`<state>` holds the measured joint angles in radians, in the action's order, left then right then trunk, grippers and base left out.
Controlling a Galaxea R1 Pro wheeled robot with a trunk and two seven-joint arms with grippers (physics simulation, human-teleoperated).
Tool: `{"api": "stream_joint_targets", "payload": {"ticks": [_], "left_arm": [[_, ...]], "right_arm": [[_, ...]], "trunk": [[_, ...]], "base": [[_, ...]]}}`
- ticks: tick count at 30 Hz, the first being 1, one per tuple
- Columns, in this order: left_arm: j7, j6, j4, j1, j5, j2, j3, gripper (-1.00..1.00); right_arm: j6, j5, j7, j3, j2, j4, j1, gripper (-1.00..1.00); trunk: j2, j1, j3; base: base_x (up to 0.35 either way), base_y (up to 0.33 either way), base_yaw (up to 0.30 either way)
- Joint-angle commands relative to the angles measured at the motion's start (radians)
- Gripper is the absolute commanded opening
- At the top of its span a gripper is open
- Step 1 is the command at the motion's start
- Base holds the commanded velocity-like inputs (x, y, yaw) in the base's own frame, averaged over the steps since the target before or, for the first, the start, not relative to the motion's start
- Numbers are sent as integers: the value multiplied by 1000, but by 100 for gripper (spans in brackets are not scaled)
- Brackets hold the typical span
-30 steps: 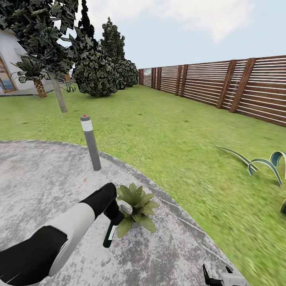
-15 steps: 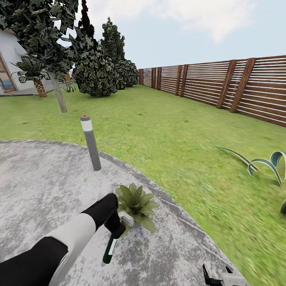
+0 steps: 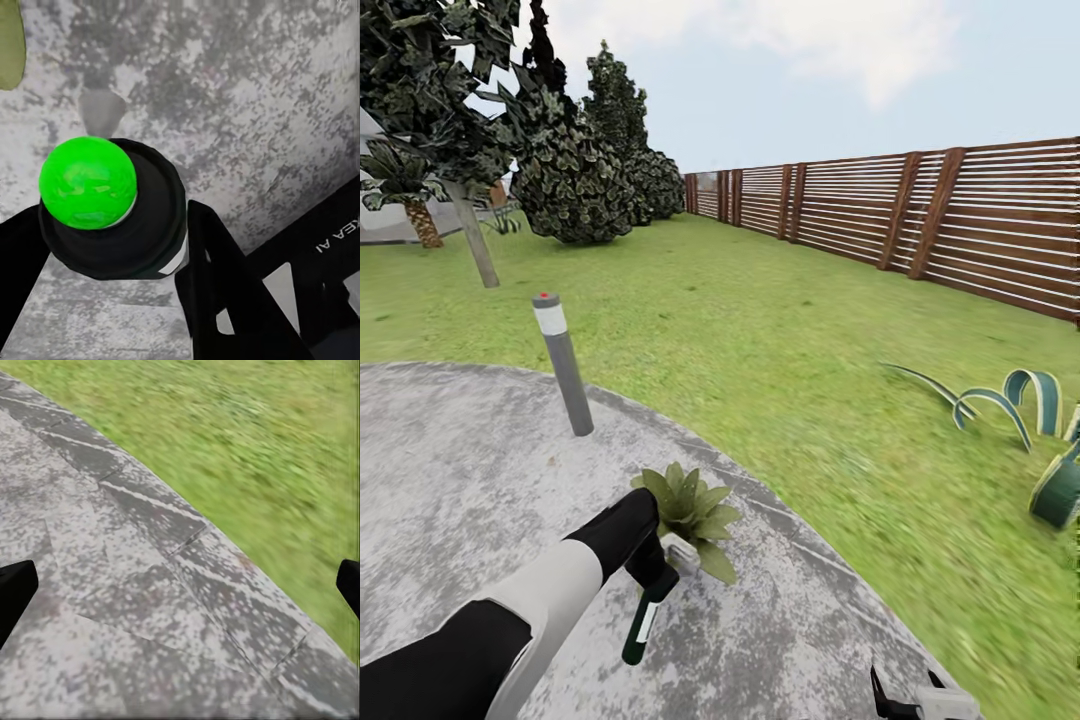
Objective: Pick up the pesticide atomizer in the garden and spray insectifuge to fully cover both potted plants in the garden.
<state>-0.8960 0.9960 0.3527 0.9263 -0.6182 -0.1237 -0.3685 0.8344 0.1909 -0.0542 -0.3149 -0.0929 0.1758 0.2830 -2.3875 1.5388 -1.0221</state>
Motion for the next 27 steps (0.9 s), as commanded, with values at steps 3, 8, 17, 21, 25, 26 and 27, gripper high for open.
{"api": "stream_joint_targets", "payload": {"ticks": [3, 8, 17, 21, 25, 26, 27], "left_arm": [[-10, 3, -3, -2, -12, 1, -2, -100], [-7, 3, -12, -4, -13, 5, -3, -100], [-11, 17, 31, 20, -2, -32, -4, -100], [-10, 19, 41, 14, -3, -35, -2, -100], [-9, 14, 28, 0, -8, -29, -1, -100], [-9, 13, 27, 0, -8, -28, -2, -100], [-9, 13, 25, -2, -8, -26, -2, -100]], "right_arm": [[3, 5, -6, -9, 1, -1, 1, 100], [3, 6, -6, -9, 1, -1, 1, 100], [3, 6, -6, -9, 1, -1, 1, 100], [3, 6, -6, -9, 1, -1, 1, 100], [3, 6, -6, -9, 1, -1, 1, 100], [3, 6, -6, -9, 1, -1, 1, 100], [3, 6, -6, -9, 1, -1, 1, 100]], "trunk": [[0, 0, -1], [0, 0, -1], [0, 0, -1], [0, 0, -1], [0, 0, -1], [0, 0, -1], [0, 0, -1]], "base": [[0, 27, -66], [0, 24, -9], [0, 0, 0], [0, 0, 0], [0, 0, 0], [0, 0, 0], [0, 0, 0]]}}
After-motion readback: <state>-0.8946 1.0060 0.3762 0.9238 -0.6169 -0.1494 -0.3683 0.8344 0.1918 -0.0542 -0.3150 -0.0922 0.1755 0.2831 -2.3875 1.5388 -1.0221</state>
